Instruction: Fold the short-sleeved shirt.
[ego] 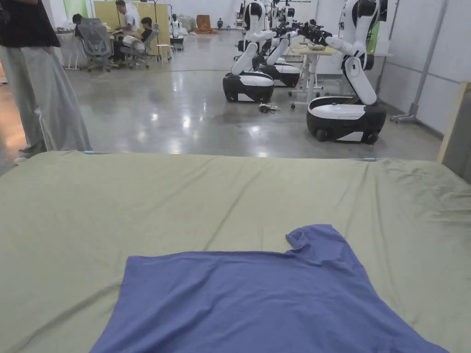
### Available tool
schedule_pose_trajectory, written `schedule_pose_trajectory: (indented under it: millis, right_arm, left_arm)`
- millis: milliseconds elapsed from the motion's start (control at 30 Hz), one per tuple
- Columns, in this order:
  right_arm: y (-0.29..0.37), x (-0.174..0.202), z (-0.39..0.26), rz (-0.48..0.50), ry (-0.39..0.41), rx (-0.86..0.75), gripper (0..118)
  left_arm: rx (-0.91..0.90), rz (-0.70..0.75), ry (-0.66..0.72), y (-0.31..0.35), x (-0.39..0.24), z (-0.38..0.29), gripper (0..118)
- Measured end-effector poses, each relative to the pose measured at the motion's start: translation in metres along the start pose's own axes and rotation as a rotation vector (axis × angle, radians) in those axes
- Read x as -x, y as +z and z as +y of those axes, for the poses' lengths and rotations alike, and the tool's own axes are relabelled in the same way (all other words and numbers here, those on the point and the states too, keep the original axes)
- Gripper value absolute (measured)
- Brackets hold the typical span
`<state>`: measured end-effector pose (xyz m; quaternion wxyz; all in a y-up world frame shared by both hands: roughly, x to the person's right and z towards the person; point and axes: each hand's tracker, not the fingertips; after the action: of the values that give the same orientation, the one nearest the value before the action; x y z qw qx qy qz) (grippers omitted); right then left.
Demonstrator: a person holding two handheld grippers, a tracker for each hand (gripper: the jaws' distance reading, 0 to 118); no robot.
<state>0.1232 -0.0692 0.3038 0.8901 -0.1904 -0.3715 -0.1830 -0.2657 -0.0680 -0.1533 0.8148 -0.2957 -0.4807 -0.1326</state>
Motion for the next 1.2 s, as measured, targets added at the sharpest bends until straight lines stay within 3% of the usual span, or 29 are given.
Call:
schedule_pose_trajectory:
  millis: [167,400,600,700,767,900,1000,1033,1067,1100,1133,1167,1200]
  right_arm:
    - [-0.035,0.003,0.025,0.005,0.023,-0.023,3]
    - [-0.141,0.008,0.068,0.009,0.022,0.014,3]
    - [-0.226,0.018,0.077,-0.042,0.025,0.073,3]
    - [-0.258,0.022,0.075,-0.069,0.041,0.121,3]
    - [-0.273,0.024,0.070,-0.072,0.047,0.142,3]
    - [-0.286,0.024,0.060,-0.102,0.045,0.169,3]
    - [-0.283,0.021,0.057,-0.110,0.028,0.169,5]
    - [-0.279,0.021,0.057,-0.113,0.022,0.166,17]
    - [-0.273,0.022,0.059,-0.124,0.025,0.158,56]
    - [-0.263,0.024,0.063,-0.151,0.029,0.130,102]
    - [-0.252,0.021,0.065,-0.142,0.022,0.123,118]
    - [-0.230,0.018,0.063,-0.091,-0.028,0.113,111]
    - [-0.214,0.016,0.076,-0.057,-0.023,-0.039,111]
  left_arm:
    - [-0.015,0.017,0.039,-0.018,0.010,0.021,4]
    - [0.045,0.082,0.034,-0.095,0.029,0.062,4]
    - [0.120,0.134,0.090,-0.171,0.043,0.081,4]
    - [0.194,0.170,0.048,-0.200,0.044,0.077,4]
    - [0.225,0.183,0.007,-0.214,0.042,0.071,4]
    - [0.219,0.184,0.084,-0.222,0.046,0.062,4]
    - [0.203,0.191,0.066,-0.220,0.040,0.062,5]
    - [0.199,0.195,0.058,-0.217,0.041,0.062,10]
    - [0.184,0.193,0.061,-0.212,0.042,0.063,40]
    - [0.147,0.193,0.063,-0.205,0.042,0.066,78]
    - [0.112,0.179,0.064,-0.194,0.041,0.068,113]
    - [0.083,0.138,0.062,-0.177,0.041,0.069,111]
    - [-0.032,0.062,0.074,-0.156,0.037,0.068,108]
